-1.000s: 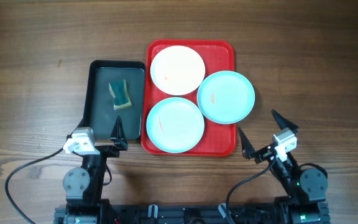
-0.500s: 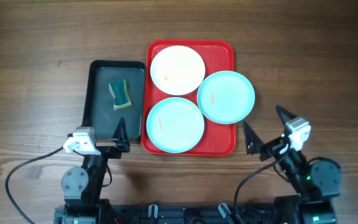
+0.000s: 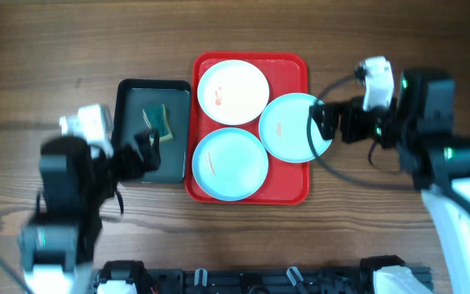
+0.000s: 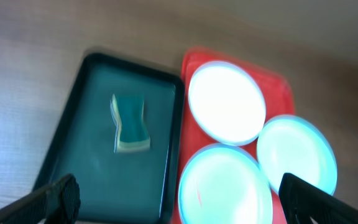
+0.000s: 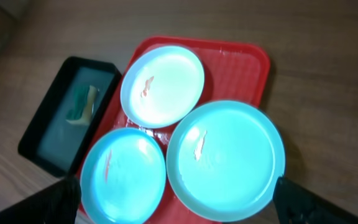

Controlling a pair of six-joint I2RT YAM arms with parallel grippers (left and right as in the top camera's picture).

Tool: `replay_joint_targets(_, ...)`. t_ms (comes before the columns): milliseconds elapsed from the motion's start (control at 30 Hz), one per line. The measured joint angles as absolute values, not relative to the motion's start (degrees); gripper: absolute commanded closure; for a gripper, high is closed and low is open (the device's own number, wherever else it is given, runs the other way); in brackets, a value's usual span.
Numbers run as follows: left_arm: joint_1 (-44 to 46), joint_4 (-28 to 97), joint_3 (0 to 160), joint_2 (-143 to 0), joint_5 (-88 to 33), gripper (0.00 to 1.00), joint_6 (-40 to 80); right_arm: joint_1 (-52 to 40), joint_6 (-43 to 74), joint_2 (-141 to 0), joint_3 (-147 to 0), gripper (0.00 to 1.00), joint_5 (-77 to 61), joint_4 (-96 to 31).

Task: Clean dirty plates on tray and stack at the side
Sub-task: 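Move the left gripper to the sponge and the right gripper to the blue plate rim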

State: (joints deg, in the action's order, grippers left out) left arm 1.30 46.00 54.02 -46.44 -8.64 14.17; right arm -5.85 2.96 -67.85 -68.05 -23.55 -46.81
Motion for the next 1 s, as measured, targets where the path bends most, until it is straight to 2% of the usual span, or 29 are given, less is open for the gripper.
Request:
replay_joint_targets(133,1.30,53.04,64.77,-63.26,-11.03,0.00,13.65,-6.61,3.51,-74.78,-72.27,0.01,-26.06,-49.82)
replay_joint_targets(167,1.30,53.19,65.54,-65.84,-11.86,0.00,13.63,-6.61,4.19,-75.68,-72.27,0.11,-27.38,-50.13)
replay_joint_targets(200,1.30,53.30,65.80,-67.83,-12.36,0.00,13.61,-6.61,4.73,-75.88,-72.27,0.30,-28.93,-50.15)
replay_joint_targets(300,1.32,53.95,65.87,-74.11,-13.76,0.00,13.61,-6.98,5.63,-77.80,-72.27,0.66,-32.56,-51.00)
replay_joint_targets(367,1.30,54.04,65.87,-76.20,-14.09,0.00,13.61,-8.62,6.39,-78.00,-72.27,0.67,-32.03,-53.30)
replay_joint_targets(500,1.30,54.04,65.87,-78.50,-14.57,0.00,13.61,-15.07,9.32,-78.02,-72.25,0.59,-24.32,-56.18)
replay_joint_targets(767,1.30,54.04,65.87,-78.67,-14.61,0.02,13.61,-26.35,15.86,-82.35,-65.60,0.58,-12.80,-52.62)
replay_joint_targets(833,1.32,54.04,65.87,-78.67,-14.17,0.10,13.61,-27.79,16.73,-85.60,-63.88,0.58,-11.66,-50.52)
replay_joint_targets(900,1.32,54.04,65.87,-78.67,-13.34,0.31,13.19,-28.99,16.99,-89.14,-63.24,0.58,-10.83,-48.99)
replay_joint_targets(1000,1.32,53.91,65.87,-78.67,-11.99,0.32,13.08,-30.15,17.15,-94.04,-63.22,0.58,-10.37,-45.93)
